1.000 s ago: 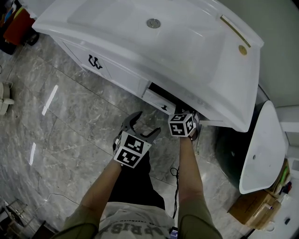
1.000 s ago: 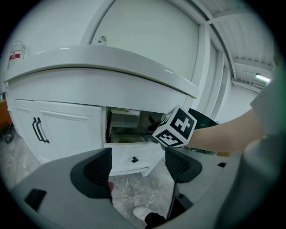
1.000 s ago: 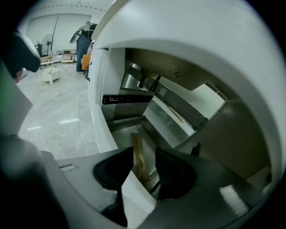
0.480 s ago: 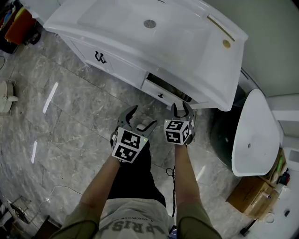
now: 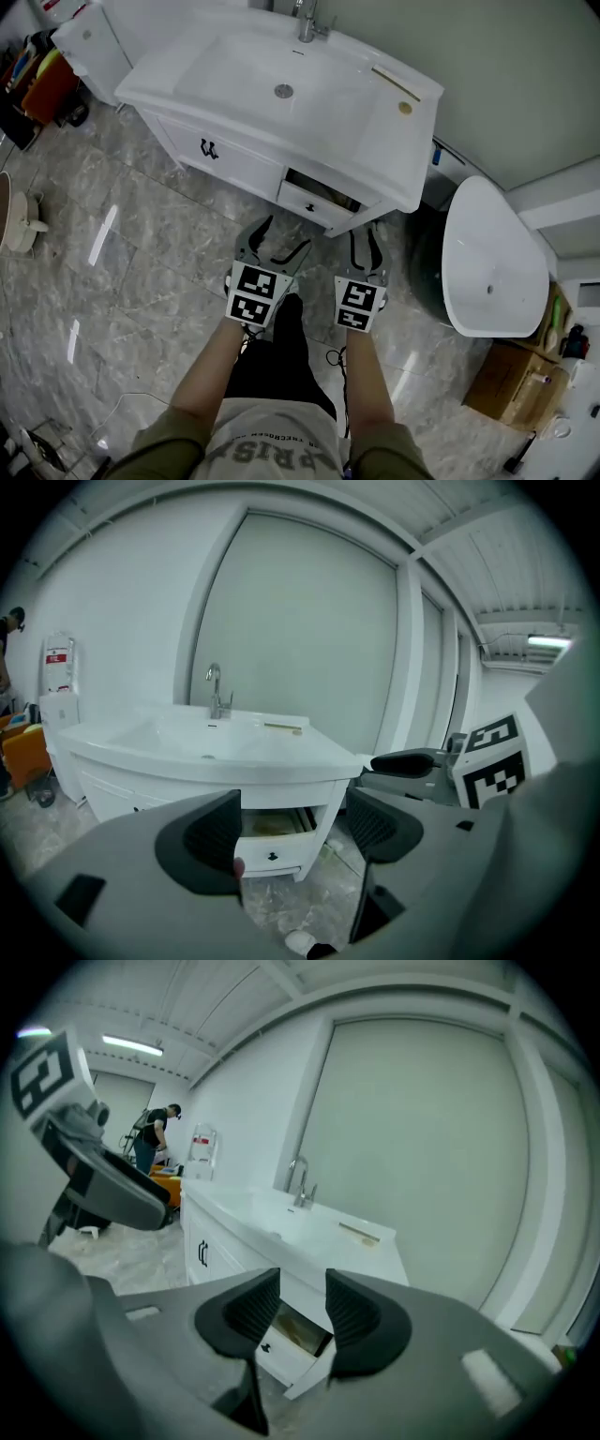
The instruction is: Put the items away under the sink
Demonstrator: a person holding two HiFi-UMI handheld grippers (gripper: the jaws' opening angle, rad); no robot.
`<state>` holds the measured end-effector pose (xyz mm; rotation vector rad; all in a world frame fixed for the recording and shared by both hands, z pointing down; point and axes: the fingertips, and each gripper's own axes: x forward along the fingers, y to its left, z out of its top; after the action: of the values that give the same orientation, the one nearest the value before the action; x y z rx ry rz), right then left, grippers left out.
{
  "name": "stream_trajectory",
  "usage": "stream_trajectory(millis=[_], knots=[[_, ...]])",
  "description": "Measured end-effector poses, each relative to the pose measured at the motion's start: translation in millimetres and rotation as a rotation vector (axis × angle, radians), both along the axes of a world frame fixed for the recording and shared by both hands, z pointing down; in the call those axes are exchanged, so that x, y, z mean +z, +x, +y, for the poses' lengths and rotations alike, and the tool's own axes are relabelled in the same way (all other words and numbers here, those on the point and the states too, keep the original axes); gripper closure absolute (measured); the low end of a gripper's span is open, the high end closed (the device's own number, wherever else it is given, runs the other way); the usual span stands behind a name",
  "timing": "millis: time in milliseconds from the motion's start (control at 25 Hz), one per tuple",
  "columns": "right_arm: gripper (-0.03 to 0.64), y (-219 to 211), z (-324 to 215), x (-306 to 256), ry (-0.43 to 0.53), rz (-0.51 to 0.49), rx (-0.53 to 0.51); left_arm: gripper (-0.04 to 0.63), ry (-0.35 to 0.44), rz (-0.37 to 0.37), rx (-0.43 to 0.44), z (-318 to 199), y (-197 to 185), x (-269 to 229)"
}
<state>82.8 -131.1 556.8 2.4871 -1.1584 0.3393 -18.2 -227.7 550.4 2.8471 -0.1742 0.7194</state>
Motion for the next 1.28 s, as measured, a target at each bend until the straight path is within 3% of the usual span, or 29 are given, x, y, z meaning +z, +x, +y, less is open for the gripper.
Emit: stream_trajectory(millis=[200, 400, 520, 640, 680, 760, 1040, 1280], knots=[[0.476, -30, 33, -72, 0.119, 0.047, 0.038, 0.249, 0.032, 0.047, -0.015, 12, -20, -51], [0.488, -54, 54, -113, 0.166, 0.084, 0.025, 0.352, 0.08, 0.101, -0.045, 21, -34, -90], [0.557, -62, 59, -134, 0.194, 0.119, 0.015, 0.417, 0.108, 0.122, -0.065, 23, -38, -101], [0.574, -68, 65, -146, 0.217, 0.127, 0.025, 0.489, 0.133, 0.146, -0.087, 24, -40, -112], [0.614, -71, 68, -150, 0.225, 0.132, 0.029, 0.518, 0.144, 0.157, -0.099, 24, -42, -116], [0.615, -76, 74, -158, 0.248, 0.136, 0.037, 0.563, 0.161, 0.18, -0.125, 24, -45, -124], [0.615, -90, 86, -169, 0.292, 0.139, 0.061, 0.584, 0.161, 0.275, -0.12, 30, -57, -143], [0.615, -95, 91, -175, 0.308, 0.153, 0.068, 0.586, 0.178, 0.308, -0.116, 39, -63, -152]])
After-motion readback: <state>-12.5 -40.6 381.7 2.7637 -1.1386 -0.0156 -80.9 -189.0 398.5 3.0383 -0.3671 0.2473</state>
